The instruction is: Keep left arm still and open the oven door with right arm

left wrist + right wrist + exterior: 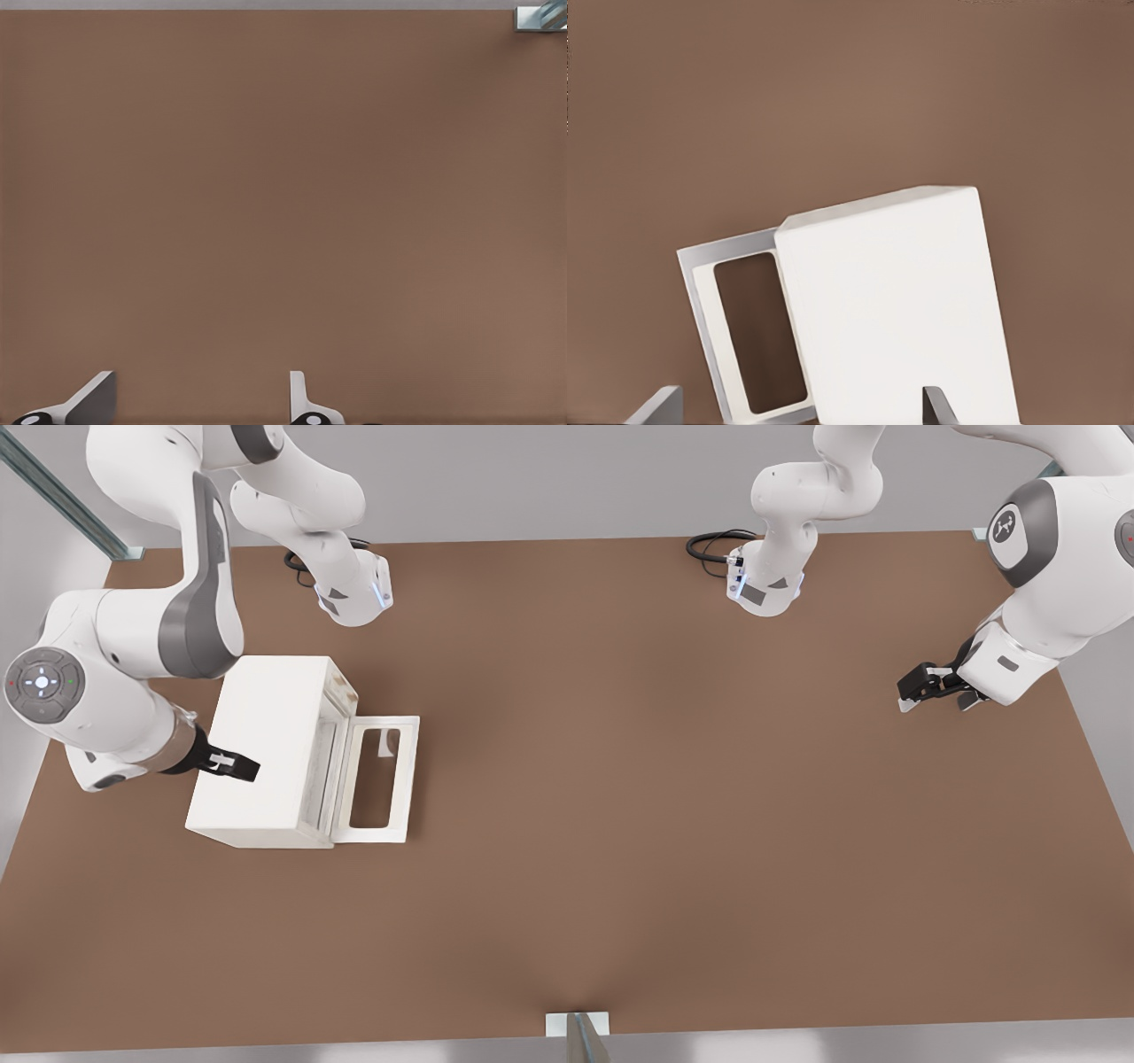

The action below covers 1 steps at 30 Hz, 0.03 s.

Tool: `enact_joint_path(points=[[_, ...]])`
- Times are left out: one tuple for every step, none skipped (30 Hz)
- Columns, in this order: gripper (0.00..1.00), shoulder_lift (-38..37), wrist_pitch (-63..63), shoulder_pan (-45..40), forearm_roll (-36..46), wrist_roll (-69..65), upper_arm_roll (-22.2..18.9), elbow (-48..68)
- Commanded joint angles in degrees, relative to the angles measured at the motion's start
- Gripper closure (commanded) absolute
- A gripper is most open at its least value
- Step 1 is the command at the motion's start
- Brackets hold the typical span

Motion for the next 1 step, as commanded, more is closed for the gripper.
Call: enact_joint_path(points=[[0.00,-0.1,-0.1,0.0,0.0,-17.2,0.0,0.0]])
